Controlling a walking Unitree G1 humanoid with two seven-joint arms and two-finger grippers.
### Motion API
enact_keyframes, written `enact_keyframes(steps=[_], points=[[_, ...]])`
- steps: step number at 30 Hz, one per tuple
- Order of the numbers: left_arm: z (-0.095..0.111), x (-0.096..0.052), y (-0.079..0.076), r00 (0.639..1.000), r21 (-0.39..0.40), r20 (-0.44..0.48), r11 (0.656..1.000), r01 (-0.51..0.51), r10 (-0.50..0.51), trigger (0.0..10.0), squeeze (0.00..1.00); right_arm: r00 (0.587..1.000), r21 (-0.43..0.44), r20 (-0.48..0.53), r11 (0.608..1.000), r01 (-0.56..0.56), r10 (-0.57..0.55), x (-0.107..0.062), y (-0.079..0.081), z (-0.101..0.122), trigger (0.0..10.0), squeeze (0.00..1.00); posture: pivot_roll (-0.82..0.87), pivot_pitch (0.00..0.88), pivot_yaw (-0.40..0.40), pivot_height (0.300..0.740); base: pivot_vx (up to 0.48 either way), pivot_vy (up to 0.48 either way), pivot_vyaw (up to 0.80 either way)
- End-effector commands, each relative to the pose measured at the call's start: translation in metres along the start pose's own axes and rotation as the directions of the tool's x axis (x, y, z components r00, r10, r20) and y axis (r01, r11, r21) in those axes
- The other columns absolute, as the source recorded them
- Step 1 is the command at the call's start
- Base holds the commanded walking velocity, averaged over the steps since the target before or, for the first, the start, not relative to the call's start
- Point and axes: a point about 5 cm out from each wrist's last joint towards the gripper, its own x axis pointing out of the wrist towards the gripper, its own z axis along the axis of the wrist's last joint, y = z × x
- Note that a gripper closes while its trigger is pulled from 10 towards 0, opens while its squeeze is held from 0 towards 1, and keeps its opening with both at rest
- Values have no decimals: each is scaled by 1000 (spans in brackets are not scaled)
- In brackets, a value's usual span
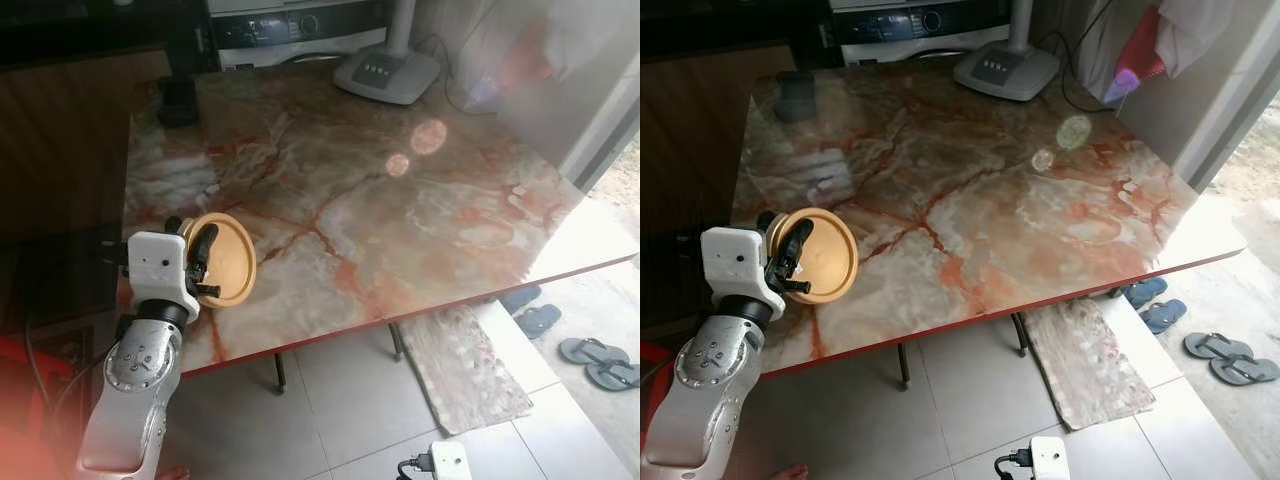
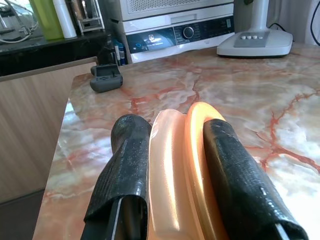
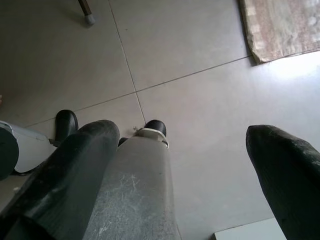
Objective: Restocking fridge
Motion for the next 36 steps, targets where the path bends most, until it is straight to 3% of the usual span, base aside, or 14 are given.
enact_keyframes(steps=[1,29,36], points=[[2,0,0,1000,11,5,1000,3,-3,10000,0,1000,10,-12,1000,7,-7,-1,-2,-4,10000,0,150,132,-42,740,-247,0,0],[4,2,-5,1000,-7,21,1000,23,-23,10000,0,1000,7,-12,1000,3,-3,-1,-2,-4,10000,0,148,128,-44,740,-289,0,0],[-5,1,-11,996,-11,-19,996,85,-85,10000,0,1000,6,-13,1000,2,-2,-1,-2,-4,10000,0,149,127,-43,740,0,0,0]])
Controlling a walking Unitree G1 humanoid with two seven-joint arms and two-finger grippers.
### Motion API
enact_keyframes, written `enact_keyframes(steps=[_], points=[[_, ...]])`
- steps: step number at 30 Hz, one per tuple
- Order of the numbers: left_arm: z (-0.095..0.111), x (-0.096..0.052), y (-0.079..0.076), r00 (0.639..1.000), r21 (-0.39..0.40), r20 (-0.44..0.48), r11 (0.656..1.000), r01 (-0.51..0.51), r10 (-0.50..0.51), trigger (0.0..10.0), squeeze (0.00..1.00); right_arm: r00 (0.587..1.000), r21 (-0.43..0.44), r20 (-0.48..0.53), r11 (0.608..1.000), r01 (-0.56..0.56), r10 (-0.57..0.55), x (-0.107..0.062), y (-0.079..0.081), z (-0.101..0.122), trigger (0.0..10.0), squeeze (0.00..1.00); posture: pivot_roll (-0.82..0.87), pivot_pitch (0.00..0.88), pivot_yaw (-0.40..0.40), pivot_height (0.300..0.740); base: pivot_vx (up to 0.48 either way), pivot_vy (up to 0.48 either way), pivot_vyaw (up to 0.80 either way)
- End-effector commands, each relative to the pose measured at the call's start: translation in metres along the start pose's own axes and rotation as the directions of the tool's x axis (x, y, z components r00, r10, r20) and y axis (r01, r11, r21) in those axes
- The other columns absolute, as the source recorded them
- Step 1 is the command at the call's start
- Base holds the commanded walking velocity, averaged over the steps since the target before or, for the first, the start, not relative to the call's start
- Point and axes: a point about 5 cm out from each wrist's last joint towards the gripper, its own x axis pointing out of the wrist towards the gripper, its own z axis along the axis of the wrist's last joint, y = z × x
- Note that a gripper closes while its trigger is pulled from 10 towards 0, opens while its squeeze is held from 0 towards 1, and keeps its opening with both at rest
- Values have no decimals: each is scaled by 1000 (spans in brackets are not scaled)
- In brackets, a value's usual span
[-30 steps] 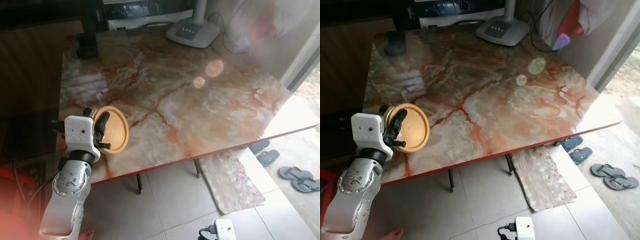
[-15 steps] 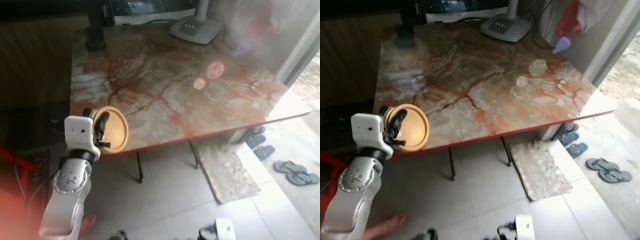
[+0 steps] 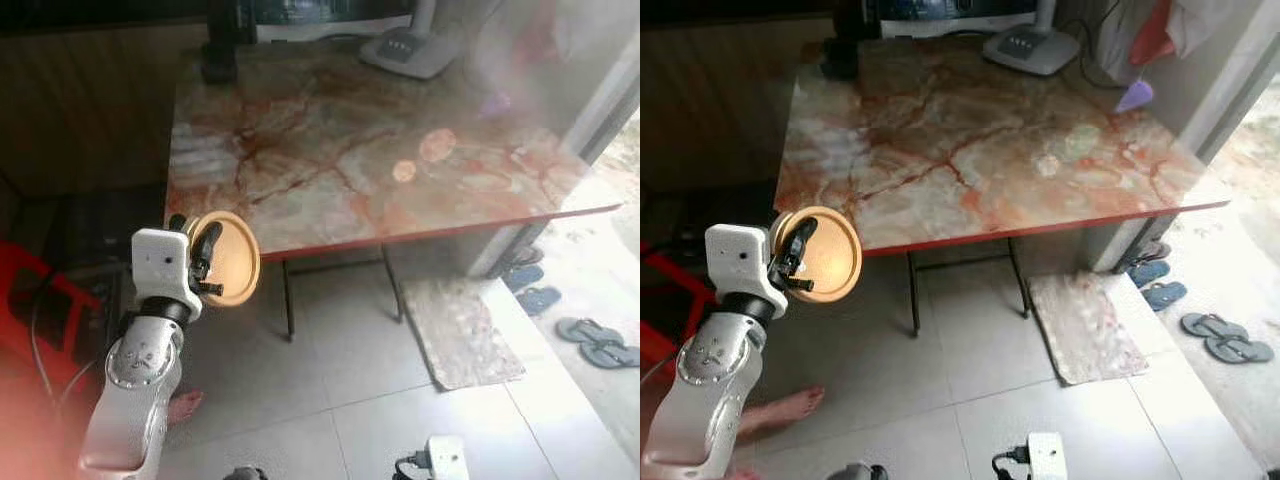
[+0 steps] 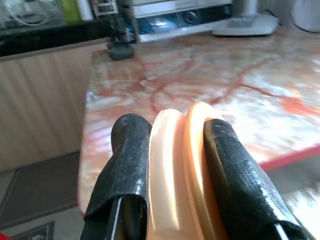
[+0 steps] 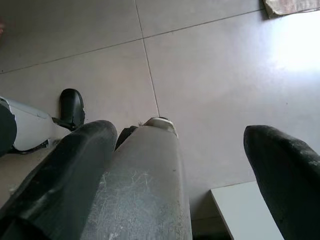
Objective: Restocking fridge
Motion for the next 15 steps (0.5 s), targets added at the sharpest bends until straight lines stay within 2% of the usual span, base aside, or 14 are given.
enact_keyframes(steps=[1,2,3,5,7,9,12,13,15], points=[[1,1,-4,999,-3,1,999,40,-40,10000,0,1000,9,-16,1000,6,-6,-1,-1,-4,10000,0,149,127,-43,740,0,0,0],[-1,0,-11,995,-18,-11,995,99,-99,10000,0,1000,9,-16,1000,5,-5,-1,-1,-4,10000,0,152,127,-43,740,0,0,0],[-1,0,-11,995,-18,-11,995,99,-99,10000,0,1000,9,-16,1000,5,-5,-1,-1,-4,10000,0,152,127,-43,740,0,0,0],[-9,-4,-23,979,-17,-58,981,195,-195,10000,0,1000,8,-16,1000,5,-4,-1,-1,-4,10000,0,156,126,-41,740,0,0,0],[-14,-6,-25,975,-11,-77,978,210,-210,10000,0,1000,8,-16,1000,4,-4,-1,-1,-4,10000,0,157,126,-40,740,0,0,0],[-48,-9,-15,966,-46,-211,989,143,-149,10000,0,1000,8,-15,1000,2,-2,-1,0,-4,10000,0,156,126,-43,740,0,0,0],[-70,-13,-7,951,-80,-289,993,85,-105,10000,0,1000,7,-15,1000,1,-1,-1,0,-3,10000,0,156,126,-44,740,0,0,0],[-88,-17,-3,927,-114,-364,992,51,-89,10000,0,1000,5,-16,1000,1,-1,-1,0,-3,10000,0,157,123,-46,740,0,0,0],[-107,-23,2,902,-134,-426,991,15,-71,10000,0,1000,-4,-18,1000,0,0,-1,0,-3,10000,0,153,123,-45,740,0,0,0]])
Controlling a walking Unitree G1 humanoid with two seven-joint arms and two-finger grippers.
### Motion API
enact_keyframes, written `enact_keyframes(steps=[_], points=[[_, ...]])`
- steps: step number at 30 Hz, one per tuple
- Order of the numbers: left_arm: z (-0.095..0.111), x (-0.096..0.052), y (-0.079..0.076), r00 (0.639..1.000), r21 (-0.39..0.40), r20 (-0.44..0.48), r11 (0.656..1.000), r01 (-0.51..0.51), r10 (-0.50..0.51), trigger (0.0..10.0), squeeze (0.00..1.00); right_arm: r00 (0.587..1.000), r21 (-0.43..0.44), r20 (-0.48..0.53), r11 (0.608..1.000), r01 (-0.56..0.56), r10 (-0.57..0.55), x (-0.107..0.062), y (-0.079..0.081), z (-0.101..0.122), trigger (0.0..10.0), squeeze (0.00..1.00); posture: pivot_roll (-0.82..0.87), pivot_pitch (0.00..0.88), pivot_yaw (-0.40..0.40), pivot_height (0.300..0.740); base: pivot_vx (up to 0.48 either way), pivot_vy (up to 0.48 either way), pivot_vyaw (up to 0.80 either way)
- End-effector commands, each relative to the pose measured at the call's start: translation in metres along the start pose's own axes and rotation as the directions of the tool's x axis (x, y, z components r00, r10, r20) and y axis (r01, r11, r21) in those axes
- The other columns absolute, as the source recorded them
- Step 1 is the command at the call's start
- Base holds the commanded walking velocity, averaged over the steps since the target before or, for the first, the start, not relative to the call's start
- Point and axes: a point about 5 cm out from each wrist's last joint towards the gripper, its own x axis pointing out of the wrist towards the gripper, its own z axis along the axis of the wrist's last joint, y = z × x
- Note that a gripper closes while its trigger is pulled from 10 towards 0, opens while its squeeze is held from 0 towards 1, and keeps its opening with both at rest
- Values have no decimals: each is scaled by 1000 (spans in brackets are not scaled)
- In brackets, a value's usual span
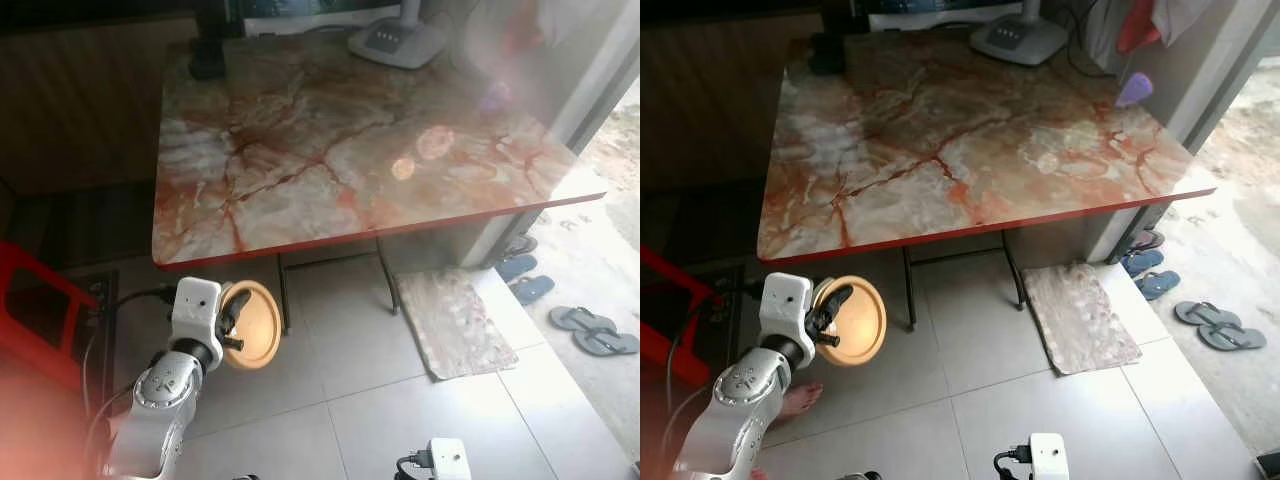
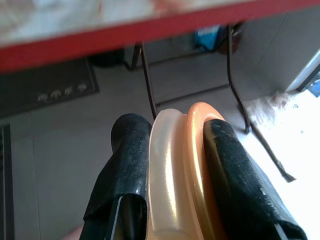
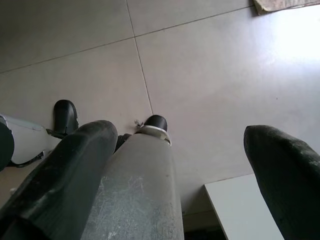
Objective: Restocking fridge
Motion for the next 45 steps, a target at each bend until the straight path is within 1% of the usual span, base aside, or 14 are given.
enact_keyframes(steps=[1,2,3,6,9,13,15,23,26,29,33,35,40,45], points=[[-21,-1,8,998,-33,-66,999,-26,24,10000,0,1000,-5,-28,1000,2,-2,-2,-1,-8,10000,0,153,123,-45,740,0,0,0],[-27,-1,9,996,-34,-89,999,-30,27,10000,0,1000,-5,-28,1000,2,-2,-2,-1,-8,10000,0,153,123,-45,740,0,0,0],[-53,-4,17,981,-4,-182,998,-64,62,10000,0,1000,-1,-27,1000,4,-4,-2,-1,-8,10000,0,151,122,-45,740,0,0,0],[-98,-15,25,932,56,-343,993,-106,119,10000,0,1000,-1,-27,1000,4,-4,-2,-1,-8,10000,0,152,123,-48,740,0,0,0],[-127,-28,26,885,101,-443,989,-107,142,10000,0,1000,0,-26,1000,4,-4,-2,-1,-8,10000,0,145,123,-52,740,0,0,0],[-136,-33,27,866,93,-476,988,-124,154,10000,0,1000,0,-26,1000,5,-5,-2,-1,-8,10000,0,138,123,-51,740,0,0,0],[-160,-52,33,793,135,-569,976,-171,218,10000,0,1000,-5,-29,1000,1,-1,-2,-1,-8,10000,0,140,124,-52,740,0,0,0],[-165,-64,57,757,206,-551,936,-284,351,10000,0,1000,7,-29,1000,2,-2,-2,0,-10,10000,0,138,122,-37,740,0,0,0],[-165,-73,76,686,197,-552,873,-445,474,10000,0,1000,7,-30,1000,0,0,-2,0,-10,10000,0,136,117,-35,740,0,0,0],[-170,-82,82,636,230,-584,854,-466,504,10000,0,999,5,-32,1000,-3,3,-2,1,-11,10000,0,134,112,-34,740,0,0,0],[-175,-88,83,622,281,-602,862,-422,500,10000,0,999,2,-34,1000,-3,3,-3,0,-11,10000,0,135,110,-34,740,0,0,0],[-179,-90,80,638,342,-614,885,-315,465,10000,0,999,-1,-36,1000,-2,2,-3,0,-12,10000,0,139,108,-35,740,0,0,0],[-183,-92,71,668,381,-624,904,-192,405,10000,0,999,-5,-38,1000,-1,1,-3,-1,-12,10000,0,138,109,-39,740,0,0,0],[-188,-91,57,680,437,-654,899,-19,332,10000,0,999,-5,-38,1000,-2,2,-3,-1,-12,10000,0,140,117,-43,740,0,0,0]])
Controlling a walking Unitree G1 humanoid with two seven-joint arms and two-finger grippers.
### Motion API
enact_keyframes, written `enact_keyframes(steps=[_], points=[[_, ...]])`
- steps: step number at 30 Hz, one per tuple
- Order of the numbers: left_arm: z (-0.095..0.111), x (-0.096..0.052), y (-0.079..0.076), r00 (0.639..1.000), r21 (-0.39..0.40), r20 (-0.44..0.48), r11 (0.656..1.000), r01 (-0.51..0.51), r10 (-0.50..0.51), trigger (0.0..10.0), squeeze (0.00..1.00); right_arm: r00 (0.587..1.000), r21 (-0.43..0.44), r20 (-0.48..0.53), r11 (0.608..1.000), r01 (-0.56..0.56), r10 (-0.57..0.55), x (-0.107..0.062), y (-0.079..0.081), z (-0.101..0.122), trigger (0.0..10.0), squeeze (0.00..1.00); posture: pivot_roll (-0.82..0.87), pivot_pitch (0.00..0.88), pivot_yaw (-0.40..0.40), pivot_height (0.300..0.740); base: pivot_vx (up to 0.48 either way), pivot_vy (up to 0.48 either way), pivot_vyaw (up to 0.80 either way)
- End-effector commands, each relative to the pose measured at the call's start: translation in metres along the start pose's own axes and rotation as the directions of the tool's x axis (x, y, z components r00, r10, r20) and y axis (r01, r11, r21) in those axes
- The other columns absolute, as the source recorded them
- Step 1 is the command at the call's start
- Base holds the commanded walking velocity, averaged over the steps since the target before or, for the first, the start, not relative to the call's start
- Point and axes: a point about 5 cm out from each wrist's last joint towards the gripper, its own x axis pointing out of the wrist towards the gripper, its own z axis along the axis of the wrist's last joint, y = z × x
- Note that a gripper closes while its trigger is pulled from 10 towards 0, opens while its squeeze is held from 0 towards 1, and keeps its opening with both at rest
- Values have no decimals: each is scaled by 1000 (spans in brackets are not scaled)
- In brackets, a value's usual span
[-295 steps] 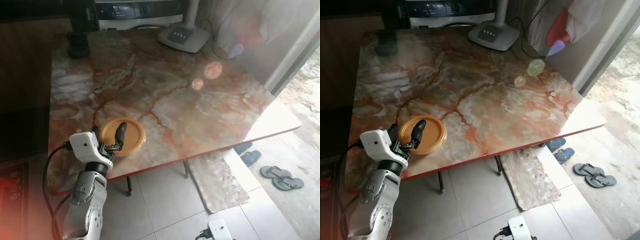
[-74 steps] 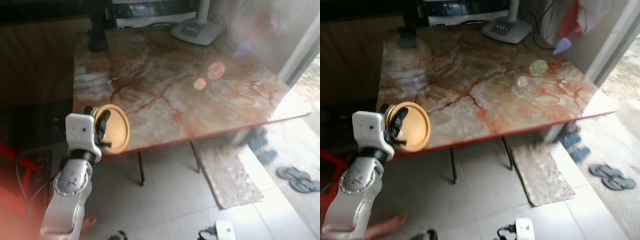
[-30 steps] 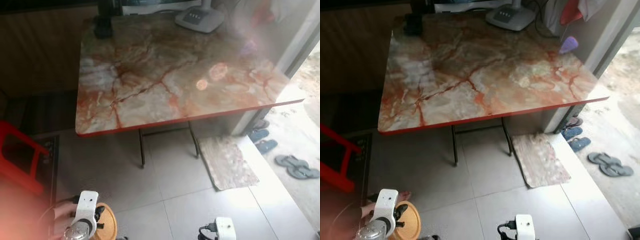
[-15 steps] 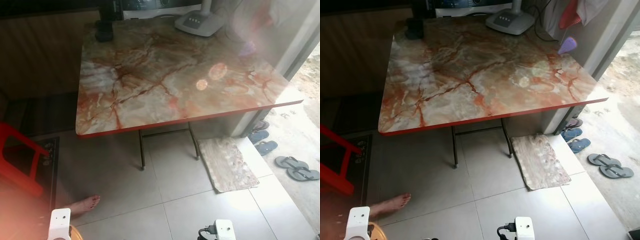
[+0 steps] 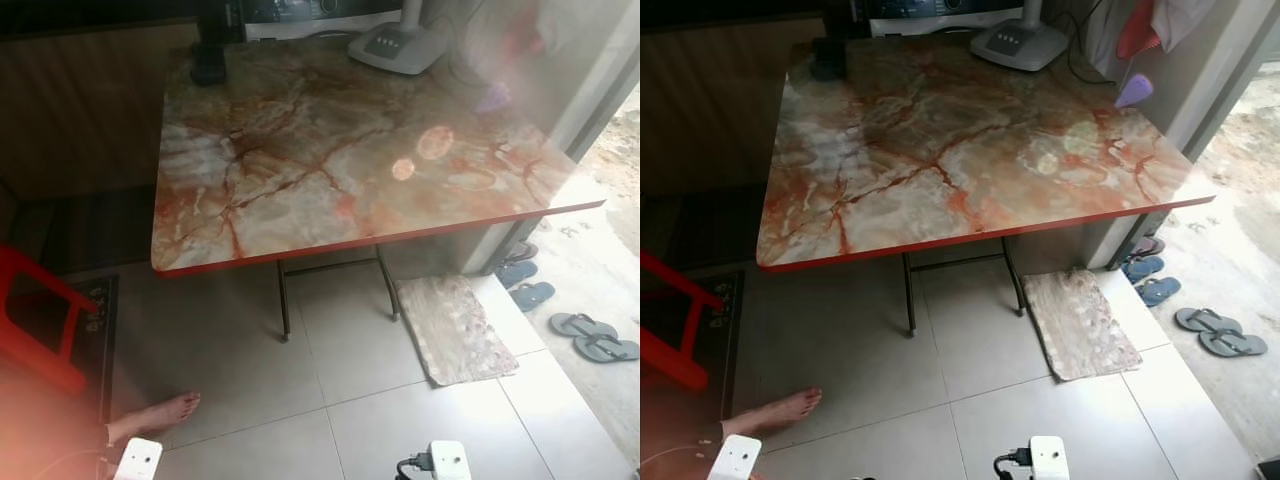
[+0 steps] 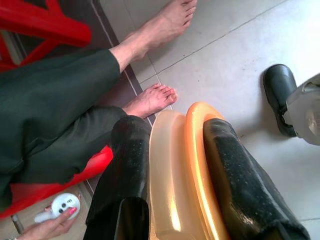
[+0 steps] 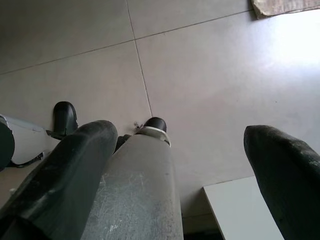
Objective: Restocking fridge
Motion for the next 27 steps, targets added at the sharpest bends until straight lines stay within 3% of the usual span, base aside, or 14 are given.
enact_keyframes(steps=[1,5,27], points=[[-10,-3,-8,999,59,-33,998,36,-35,10000,0,1000,1,-27,1000,2,-2,-2,-1,-8,10000,0,140,117,-43,740,0,0,0],[-8,-3,-10,999,20,-28,999,41,-41,10000,0,999,8,-33,1000,3,-3,-2,-1,-8,10000,0,139,118,-45,740,0,0,0],[-9,-3,-12,998,-23,-43,999,45,-46,10000,0,999,-19,-40,1000,-22,21,-1,-1,-7,10000,0,134,136,-52,740,0,13,-800]])
